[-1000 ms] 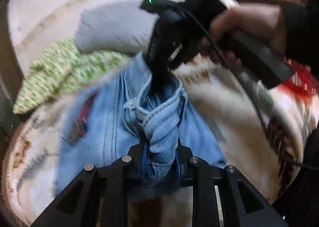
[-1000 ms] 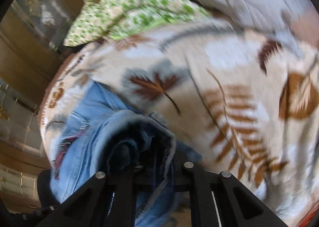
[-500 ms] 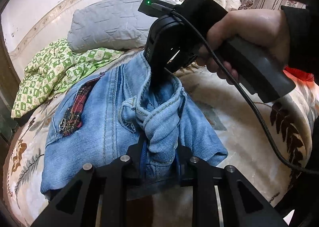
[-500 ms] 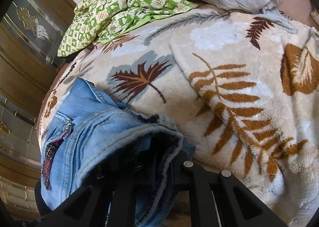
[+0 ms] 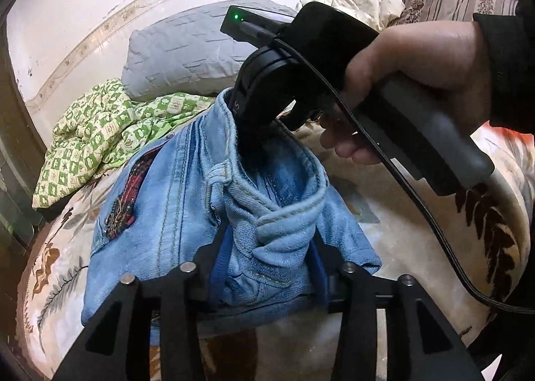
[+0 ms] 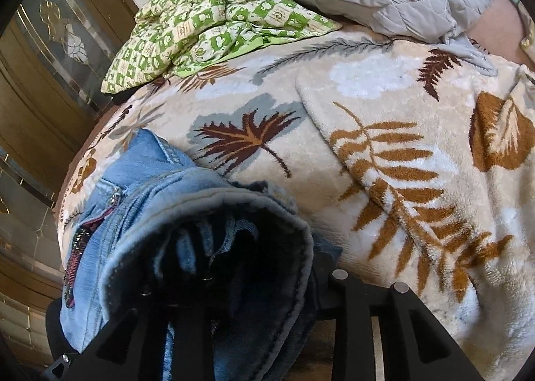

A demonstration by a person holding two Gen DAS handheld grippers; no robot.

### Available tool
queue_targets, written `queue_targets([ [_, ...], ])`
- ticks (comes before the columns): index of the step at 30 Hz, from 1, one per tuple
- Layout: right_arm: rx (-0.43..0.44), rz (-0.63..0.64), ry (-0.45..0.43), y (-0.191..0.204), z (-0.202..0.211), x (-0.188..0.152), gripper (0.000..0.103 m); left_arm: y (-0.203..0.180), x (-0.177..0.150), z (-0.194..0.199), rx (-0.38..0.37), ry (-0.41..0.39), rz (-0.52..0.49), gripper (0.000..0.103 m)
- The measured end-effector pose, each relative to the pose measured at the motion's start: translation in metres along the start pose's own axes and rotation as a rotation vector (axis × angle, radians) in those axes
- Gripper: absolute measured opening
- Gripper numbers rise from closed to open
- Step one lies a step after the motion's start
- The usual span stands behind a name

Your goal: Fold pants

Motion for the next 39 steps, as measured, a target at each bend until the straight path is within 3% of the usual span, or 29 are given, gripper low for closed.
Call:
queue_targets([
  [1, -0.002, -0.002, -0.002, 0.0, 0.002, 0.001, 0.051, 0.001, 0.001, 0.002, -0.004, 0.003, 0.0, 0.057],
  [2, 0.002, -0.004, -0.009, 0.0, 0.004, 0.002, 0.063, 0.002, 0.002, 0.004, -0.007, 0.0, 0.0, 0.07],
  [3, 0.007, -0.009, -0.01, 0.0, 0.006, 0.003, 0.091, 0.002, 0.004, 0.008, -0.021, -0.009, 0.003, 0.08],
  [4, -0.02, -0.017, 0.001, -0.002, 0.007, 0.004, 0.103, 0.003, 0.006, 0.014, -0.038, -0.022, 0.013, 0.101],
  [8, -0.019, -0.019, 0.033, -0.006, 0.013, 0.001, 0.103, 0.001, 0.01, 0.029, -0.027, -0.053, 0.002, 0.103],
  [15, -0.059, 0.01, -0.029, -0.002, 0.051, 0.003, 0.103, 0.014, 0.02, 0.069, -0.06, -0.104, 0.014, 0.103],
  [25, -0.079, 0.025, -0.121, 0.022, 0.127, 0.002, 0.103, 0.102, 0.02, 0.107, -0.097, -0.097, 0.085, 0.103],
  [29, -0.072, 0.027, -0.166, 0.034, 0.149, -0.012, 0.103, 0.143, 0.006, 0.101, -0.104, -0.058, 0.108, 0.103],
  [31, -0.073, 0.035, -0.196, 0.04, 0.157, -0.021, 0.103, 0.162, -0.002, 0.089, -0.155, -0.026, 0.131, 0.103],
  [34, -0.068, 0.052, -0.205, 0.054, 0.158, -0.038, 0.103, 0.191, -0.014, 0.065, -0.203, 0.045, 0.215, 0.103],
  [39, -0.109, 0.094, -0.167, 0.068, 0.144, -0.054, 0.103, 0.216, -0.017, 0.047, -0.31, 0.063, 0.392, 0.103],
])
Point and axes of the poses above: each gripper's, at about its wrist camera, not at the fingertips, and z roughly against the way its jaws point, y to its left, x to its top, the point moved 5 cm from there along -z, roughly the way its jaws point, and after that the axes turned 3 degrees about y, right-handed, at the moved point
